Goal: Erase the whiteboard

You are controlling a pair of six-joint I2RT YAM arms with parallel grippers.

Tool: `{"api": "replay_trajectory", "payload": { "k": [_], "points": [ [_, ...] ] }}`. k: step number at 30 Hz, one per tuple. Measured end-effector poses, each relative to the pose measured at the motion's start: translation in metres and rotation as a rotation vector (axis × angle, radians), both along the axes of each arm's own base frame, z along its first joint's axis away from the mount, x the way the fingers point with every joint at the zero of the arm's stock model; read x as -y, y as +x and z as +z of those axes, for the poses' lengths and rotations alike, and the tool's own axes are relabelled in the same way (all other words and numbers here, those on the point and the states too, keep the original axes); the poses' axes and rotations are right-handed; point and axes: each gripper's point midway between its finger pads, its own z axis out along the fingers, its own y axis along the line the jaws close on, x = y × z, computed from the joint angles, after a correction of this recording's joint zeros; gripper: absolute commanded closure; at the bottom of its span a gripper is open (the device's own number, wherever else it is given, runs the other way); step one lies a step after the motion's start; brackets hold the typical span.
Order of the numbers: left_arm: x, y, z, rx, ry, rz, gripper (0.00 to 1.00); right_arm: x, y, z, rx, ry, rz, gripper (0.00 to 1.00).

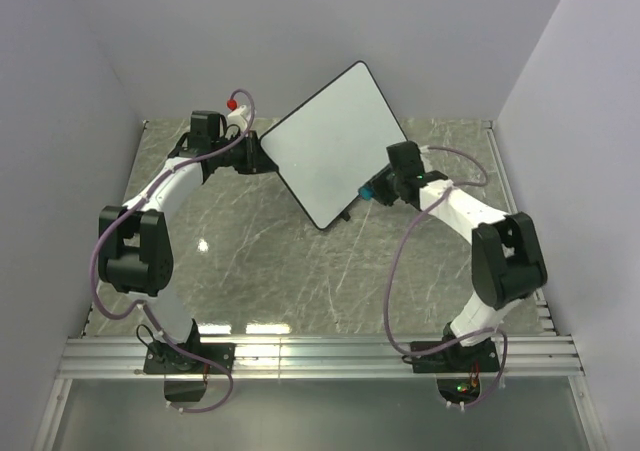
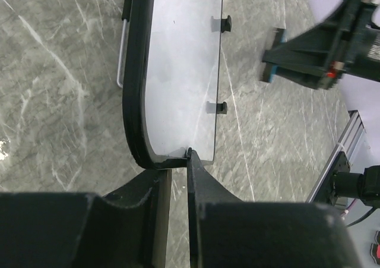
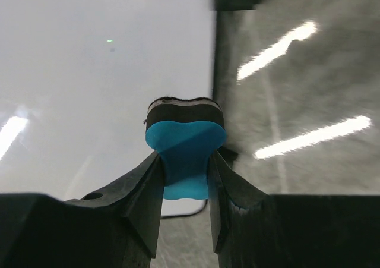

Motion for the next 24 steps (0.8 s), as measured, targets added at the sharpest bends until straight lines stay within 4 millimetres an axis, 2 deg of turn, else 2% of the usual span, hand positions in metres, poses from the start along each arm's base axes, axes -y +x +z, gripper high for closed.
{"api": "replay_trajectory", "payload": {
  "k": [5,8,9,10,13,24],
  "points": [
    [0.002,-0.002,0.003,0.006,0.001,-0.002,0.81,0.041,-0.025,-0.001,-0.017,-0.051,-0.037,1.0],
    [0.002,-0.002,0.005,0.018,0.01,-0.002,0.72,0.056,-0.034,-0.011,-0.042,-0.093,-0.024,0.45],
    [0.002,-0.002,0.005,0.024,0.019,0.0,0.7,0.059,-0.036,-0.014,-0.048,-0.102,-0.019,0.13],
    [0.001,-0.002,0.005,0.03,0.027,0.0,0.65,0.061,-0.039,-0.017,-0.056,-0.114,-0.006,0.01],
    [-0.001,-0.003,0.003,0.041,0.048,0.006,0.56,0.061,-0.044,-0.021,-0.062,-0.142,0.042,0.0],
    [-0.008,-0.012,0.001,0.025,0.089,0.036,0.53,0.059,-0.046,-0.021,-0.049,-0.17,0.115,0.0]
  ]
}}
